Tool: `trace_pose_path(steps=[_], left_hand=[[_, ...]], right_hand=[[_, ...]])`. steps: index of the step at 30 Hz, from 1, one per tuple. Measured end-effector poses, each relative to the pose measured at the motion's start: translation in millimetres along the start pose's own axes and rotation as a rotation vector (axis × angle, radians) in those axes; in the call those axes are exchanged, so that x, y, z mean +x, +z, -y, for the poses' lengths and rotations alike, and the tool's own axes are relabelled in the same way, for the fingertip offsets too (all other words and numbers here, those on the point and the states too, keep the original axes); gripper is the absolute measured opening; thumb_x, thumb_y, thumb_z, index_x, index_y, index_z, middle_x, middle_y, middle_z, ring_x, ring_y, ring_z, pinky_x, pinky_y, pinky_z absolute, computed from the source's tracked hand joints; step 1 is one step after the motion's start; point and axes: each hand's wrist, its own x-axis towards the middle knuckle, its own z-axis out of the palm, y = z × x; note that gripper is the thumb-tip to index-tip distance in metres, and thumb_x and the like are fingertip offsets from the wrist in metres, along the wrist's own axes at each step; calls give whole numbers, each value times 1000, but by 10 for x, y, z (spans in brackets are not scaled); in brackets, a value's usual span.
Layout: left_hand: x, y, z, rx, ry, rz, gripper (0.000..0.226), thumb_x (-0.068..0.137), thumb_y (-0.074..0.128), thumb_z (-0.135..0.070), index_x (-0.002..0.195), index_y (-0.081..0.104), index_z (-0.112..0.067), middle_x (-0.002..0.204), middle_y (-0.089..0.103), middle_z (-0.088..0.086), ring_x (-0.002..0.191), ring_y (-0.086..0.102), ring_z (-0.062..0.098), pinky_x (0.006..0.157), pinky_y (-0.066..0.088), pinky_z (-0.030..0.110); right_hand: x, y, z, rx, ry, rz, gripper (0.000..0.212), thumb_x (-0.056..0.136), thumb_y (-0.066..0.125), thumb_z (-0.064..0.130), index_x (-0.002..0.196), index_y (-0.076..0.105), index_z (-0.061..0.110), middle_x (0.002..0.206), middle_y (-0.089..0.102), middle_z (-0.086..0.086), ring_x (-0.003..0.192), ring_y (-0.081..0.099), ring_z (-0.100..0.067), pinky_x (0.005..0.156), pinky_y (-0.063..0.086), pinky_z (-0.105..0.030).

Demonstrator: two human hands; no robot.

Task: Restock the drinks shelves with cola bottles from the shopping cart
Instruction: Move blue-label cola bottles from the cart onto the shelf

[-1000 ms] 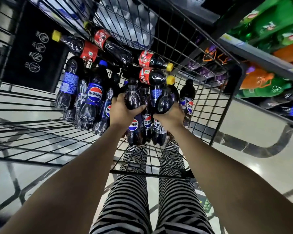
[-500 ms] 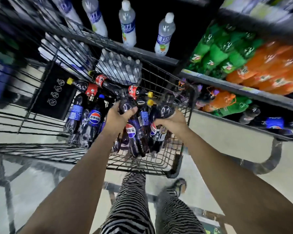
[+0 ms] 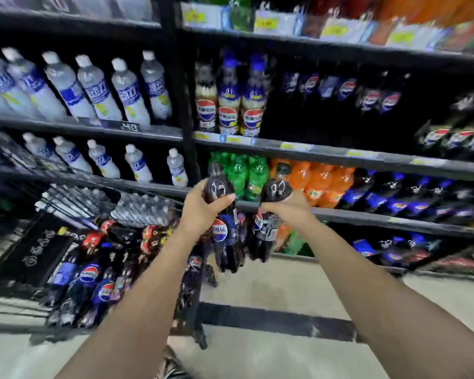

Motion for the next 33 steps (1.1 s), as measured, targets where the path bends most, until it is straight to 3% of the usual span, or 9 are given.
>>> trace_pose_path(steps=[6,8,11,14,17,19,22,27,33], left_hand=[[57,1008,-559,7,139,69,26,75,82,-24,91,63,-31,89,71,-7,81,67,9,74,53,26],[100,1292,-714,16,191,86,29,73,83,-26,97,66,-23,91,71,-4,84,68,13,76,52,26],[239,1647,-916,19,230,89,34,72,84,-28,98,65,-17,90,70,-5,83,65,13,74,49,19],[452,1905,-1069,11,244,74,53,64,83,-45,106,64,-19,99,70,-2,90,67,14,81,54,30],[732,2087,-1190,-24,240,50,64,63,85,-46,115,58,-18,106,69,0,94,66,14,86,55,37],[953,2197,-1254,-22,263,-10,70,62,87,-43,120,55,-18,111,66,1,99,64,15,91,53,38],[1297,2363,-1322,-53,330,-63,70,61,88,-39,117,51,-22,109,63,-5,101,61,13,93,50,32],[1823,2584,-1388,-100,383,-121,73,65,87,-36,125,48,-20,118,59,-4,107,56,13,92,44,24],[2239,2776,-1341,-18,476,-109,75,65,88,-35,124,45,-21,112,55,-10,104,53,9,89,42,22]], right_hand=[[-135,-1100,-257,178,-94,-226,28,54,86,22,72,66,16,67,62,3,66,57,-16,57,44,-26],[-164,-1378,-332,245,-85,-305,29,52,85,21,72,66,13,65,61,1,62,54,-15,54,47,-28],[-126,-1729,-413,299,-85,-436,28,49,86,24,68,66,18,67,63,5,65,57,-12,63,50,-28],[21,-1984,-456,364,-40,-534,41,46,84,30,81,69,17,76,67,0,67,60,-17,62,52,-31],[234,-2157,-443,413,-40,-637,65,39,83,38,98,65,15,93,69,-4,85,65,-23,77,57,-39],[395,-2221,-386,444,-91,-676,64,45,84,33,102,61,15,97,68,-4,90,64,-24,81,55,-40],[677,-2280,-266,495,-175,-746,50,57,85,20,97,55,14,92,65,-1,86,62,-21,78,51,-33],[1232,-2332,29,613,-282,-822,45,62,84,17,95,53,19,80,57,11,73,56,-10,71,42,-24],[1864,-2306,126,573,-320,-823,53,62,84,18,107,57,12,95,64,1,84,61,-14,71,44,-21]])
